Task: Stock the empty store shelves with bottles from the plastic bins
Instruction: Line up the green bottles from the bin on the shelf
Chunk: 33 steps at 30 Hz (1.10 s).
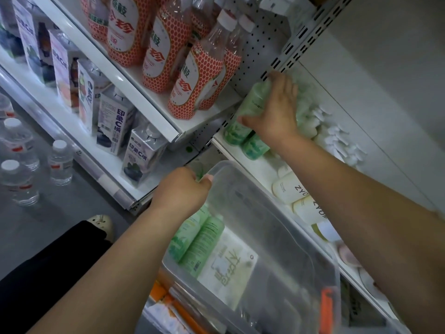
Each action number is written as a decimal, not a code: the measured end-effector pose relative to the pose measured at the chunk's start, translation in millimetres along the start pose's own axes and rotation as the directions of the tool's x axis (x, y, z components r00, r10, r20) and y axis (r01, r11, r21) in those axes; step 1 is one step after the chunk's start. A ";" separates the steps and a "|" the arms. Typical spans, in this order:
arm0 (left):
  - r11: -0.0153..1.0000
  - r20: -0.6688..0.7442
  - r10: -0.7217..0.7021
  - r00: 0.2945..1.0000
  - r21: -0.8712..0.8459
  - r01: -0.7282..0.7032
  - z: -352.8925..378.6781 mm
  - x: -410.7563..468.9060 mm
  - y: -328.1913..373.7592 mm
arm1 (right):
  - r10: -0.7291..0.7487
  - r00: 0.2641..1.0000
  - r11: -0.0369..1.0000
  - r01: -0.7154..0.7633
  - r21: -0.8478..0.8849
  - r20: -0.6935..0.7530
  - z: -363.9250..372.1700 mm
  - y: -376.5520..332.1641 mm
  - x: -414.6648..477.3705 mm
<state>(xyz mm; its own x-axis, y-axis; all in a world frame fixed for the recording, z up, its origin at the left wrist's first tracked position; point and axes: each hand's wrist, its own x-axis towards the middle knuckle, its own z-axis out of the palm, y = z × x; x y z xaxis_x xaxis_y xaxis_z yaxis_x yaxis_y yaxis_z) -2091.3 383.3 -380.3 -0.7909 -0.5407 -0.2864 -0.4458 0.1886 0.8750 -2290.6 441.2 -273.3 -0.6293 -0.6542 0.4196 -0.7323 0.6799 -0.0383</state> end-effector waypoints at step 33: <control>1.000 -0.001 0.001 1.000 0.025 0.000 10.5 3.4 2.3 | 0.032 0.992 0.889 0.029 -0.457 0.126 -2.9 12.3 33.4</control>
<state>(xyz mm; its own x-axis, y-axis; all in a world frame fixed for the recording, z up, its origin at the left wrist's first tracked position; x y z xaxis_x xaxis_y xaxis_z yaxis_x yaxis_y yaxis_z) -2099.5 390.5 -383.4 -0.7906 -0.5417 -0.2855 -0.4557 0.2091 0.8652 -2319.9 428.6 -257.2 -0.6805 -0.6682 0.3008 -0.5502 0.7370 0.3925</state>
